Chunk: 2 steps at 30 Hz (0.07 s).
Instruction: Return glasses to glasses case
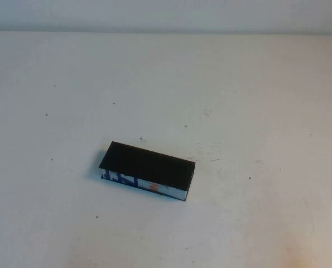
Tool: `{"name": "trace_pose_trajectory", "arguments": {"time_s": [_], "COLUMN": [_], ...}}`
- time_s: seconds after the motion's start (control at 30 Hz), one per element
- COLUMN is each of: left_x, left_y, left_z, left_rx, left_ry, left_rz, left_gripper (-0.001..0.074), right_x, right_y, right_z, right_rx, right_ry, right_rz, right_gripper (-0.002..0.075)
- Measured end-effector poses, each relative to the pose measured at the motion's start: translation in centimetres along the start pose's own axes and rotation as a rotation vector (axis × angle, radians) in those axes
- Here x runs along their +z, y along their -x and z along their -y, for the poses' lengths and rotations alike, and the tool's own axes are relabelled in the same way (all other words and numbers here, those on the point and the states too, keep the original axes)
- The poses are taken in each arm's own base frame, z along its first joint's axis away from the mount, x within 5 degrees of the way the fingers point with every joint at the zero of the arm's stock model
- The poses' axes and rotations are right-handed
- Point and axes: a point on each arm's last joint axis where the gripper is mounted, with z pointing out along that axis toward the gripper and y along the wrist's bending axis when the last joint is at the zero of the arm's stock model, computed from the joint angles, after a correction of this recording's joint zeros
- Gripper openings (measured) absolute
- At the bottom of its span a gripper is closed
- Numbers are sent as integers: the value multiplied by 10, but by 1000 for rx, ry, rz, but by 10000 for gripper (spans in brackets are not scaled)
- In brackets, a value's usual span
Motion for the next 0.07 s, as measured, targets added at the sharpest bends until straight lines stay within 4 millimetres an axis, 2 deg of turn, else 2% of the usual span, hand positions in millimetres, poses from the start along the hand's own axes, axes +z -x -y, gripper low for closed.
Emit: {"name": "trace_pose_trajectory", "arguments": {"time_s": [0.07], "left_x": [0], "left_y": [0], "left_z": [0], "left_rx": [0], "left_ry": [0], "left_rz": [0], "left_gripper": [-1], "right_x": [0], "right_y": [0], "right_z": [0], "right_rx": [0], "right_ry": [0], "right_rz": [0], "right_gripper": [-11]}}
